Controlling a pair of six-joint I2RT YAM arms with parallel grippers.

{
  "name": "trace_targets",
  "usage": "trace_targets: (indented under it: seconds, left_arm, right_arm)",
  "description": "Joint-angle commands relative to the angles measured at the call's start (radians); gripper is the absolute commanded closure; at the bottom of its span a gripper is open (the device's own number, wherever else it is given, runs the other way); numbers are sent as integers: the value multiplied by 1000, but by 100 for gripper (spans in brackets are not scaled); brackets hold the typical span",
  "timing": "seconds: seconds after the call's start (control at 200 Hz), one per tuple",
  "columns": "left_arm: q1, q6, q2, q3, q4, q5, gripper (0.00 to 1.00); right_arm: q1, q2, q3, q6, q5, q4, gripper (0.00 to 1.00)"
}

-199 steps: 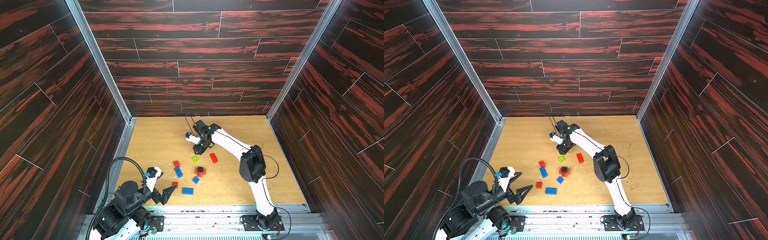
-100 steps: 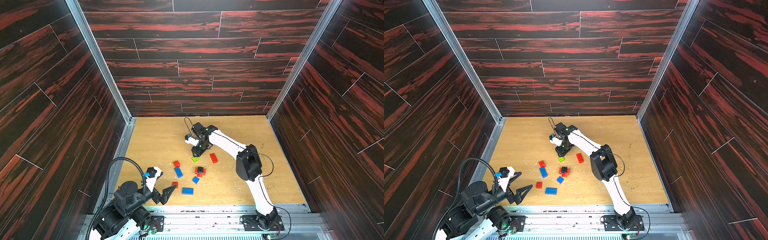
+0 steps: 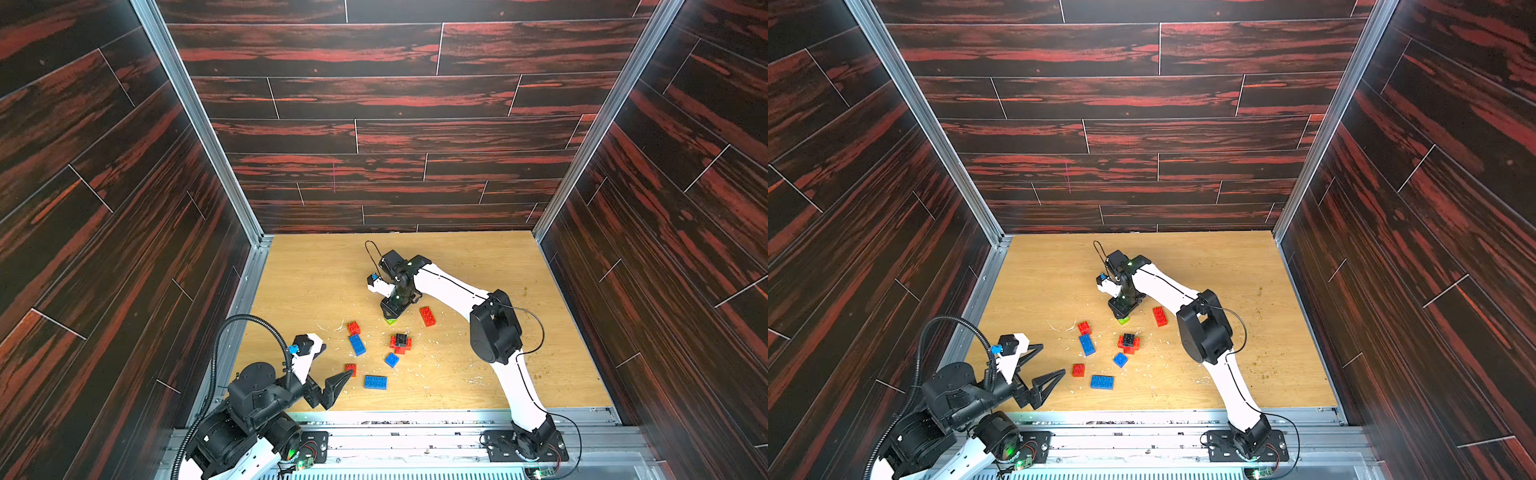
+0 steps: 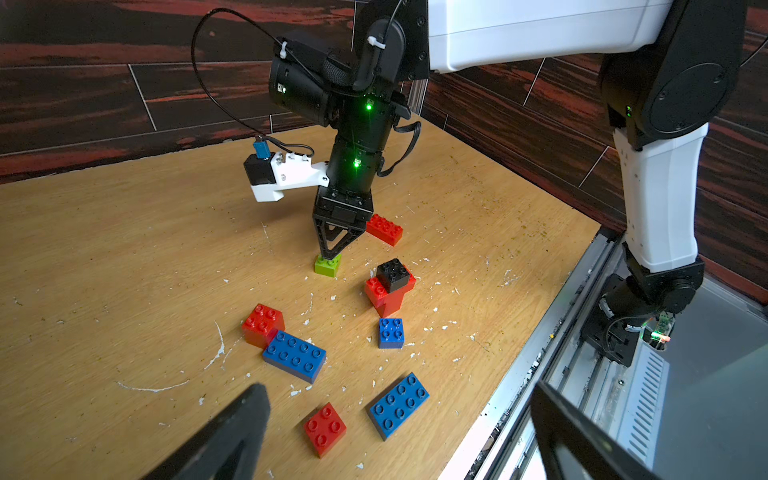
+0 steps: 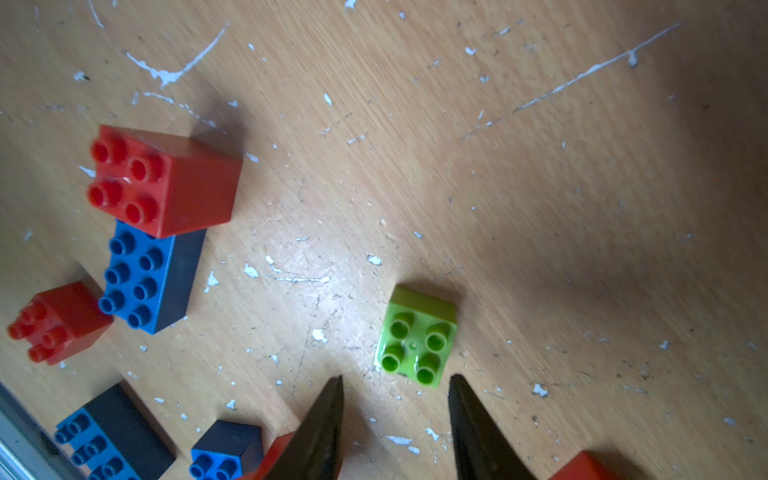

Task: Assemble the letter f with lego
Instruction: Pick up the lego brick from the center of the board.

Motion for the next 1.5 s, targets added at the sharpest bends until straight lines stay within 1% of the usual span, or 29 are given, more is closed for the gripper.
trace_targets:
  seconds: [0.0,0.256,0.877,0.942,1.052,1.157,1.213,1.293,1.498]
  left_arm:
    - [-3,-2,-7,-3,2,-6,0]
    - [-4,-2,-7,-2,2,-8,0]
    - [-4,-2,-7,-3,2,-7,0]
    - [-3,-2,-9,-3,2,-8,0]
    - [-3,-2,-7,-2,2,-8,0]
    - [-4,-2,-10,-2,2,-7,0]
    - [-3,-2,-9,-2,2,-9,0]
    - [-3,-2,-9,-2,2,-8,0]
    - [-4,-3,-8,-2,2,-8,0]
  right_arm:
    - [5,49,-10,18,8,-3,56]
    - [4,63,-8,24,25,5,56]
    - [7,100,19,25,15,-9,56]
    - [8,104,26,24,16,-10,61]
    - [8,108,39,23,18,-20,77]
    - [7,108,46,19,21,-26,85]
    - [7,104,48,13,23,-29,87]
    - [8,91,47,-5,25,-36,89]
    - [7,30,33,-93,5,-71,88]
